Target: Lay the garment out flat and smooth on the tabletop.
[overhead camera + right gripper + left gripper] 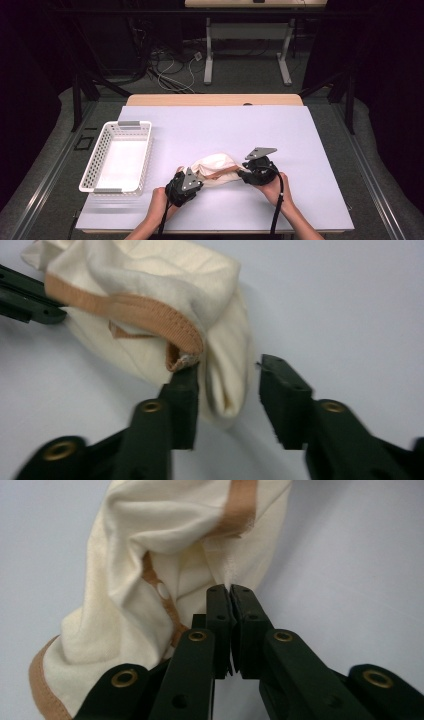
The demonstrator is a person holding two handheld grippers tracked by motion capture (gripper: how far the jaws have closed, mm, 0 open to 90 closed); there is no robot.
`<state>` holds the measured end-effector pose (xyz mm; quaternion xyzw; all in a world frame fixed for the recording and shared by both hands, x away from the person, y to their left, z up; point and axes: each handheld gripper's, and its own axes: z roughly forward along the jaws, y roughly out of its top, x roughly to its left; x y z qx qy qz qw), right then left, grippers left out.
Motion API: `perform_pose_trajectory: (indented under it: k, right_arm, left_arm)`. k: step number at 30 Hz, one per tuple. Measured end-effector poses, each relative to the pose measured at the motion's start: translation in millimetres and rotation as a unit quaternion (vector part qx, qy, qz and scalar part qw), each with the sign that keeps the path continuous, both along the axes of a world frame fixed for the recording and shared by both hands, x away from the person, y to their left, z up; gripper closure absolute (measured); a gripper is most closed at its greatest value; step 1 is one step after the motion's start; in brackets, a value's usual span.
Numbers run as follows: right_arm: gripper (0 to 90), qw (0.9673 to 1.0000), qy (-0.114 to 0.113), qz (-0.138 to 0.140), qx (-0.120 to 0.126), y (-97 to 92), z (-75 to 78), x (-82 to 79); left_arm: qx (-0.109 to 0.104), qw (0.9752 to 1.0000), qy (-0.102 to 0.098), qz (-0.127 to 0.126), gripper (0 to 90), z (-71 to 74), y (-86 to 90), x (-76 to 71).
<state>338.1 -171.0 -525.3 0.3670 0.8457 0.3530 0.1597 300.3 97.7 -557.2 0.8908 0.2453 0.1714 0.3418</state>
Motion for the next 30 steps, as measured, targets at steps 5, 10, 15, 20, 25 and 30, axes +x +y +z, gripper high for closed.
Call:
perform_pose_trajectory:
  k: [5,10,15,20,25,30]
  right_arm:
    - [52.4,0.9993,-0.030,0.016,-0.011,4.7,1.3,0.6]
    - [71.7,0.9988,-0.044,0.019,0.007,10.1,1.9,3.1]
    - [79.2,0.9987,-0.040,-0.005,0.032,13.0,3.7,13.4]
    - [78.9,0.9977,-0.030,-0.042,0.045,7.5,-2.9,24.2]
    - [73.8,0.9977,-0.006,-0.051,0.045,1.1,-10.3,28.7]
    - [67.3,0.9986,-0.004,-0.035,0.041,0.6,-9.4,25.8]
  left_arm:
    - [0.001,1.0000,0.000,0.000,67.4,-1.5,-4.2,2.1]
    - [0.002,1.0000,0.002,-0.009,73.8,-1.8,-7.5,2.8]
    - [0.011,0.9996,0.006,-0.024,85.5,-1.3,-9.6,2.1]
    - [0.008,0.9994,0.014,-0.029,86.7,-0.5,-8.5,2.4]
    - [0.010,0.9994,0.008,-0.031,69.0,4.4,-6.4,2.2]
    - [0.002,0.9997,-0.015,-0.020,53.1,11.0,-4.0,-0.8]
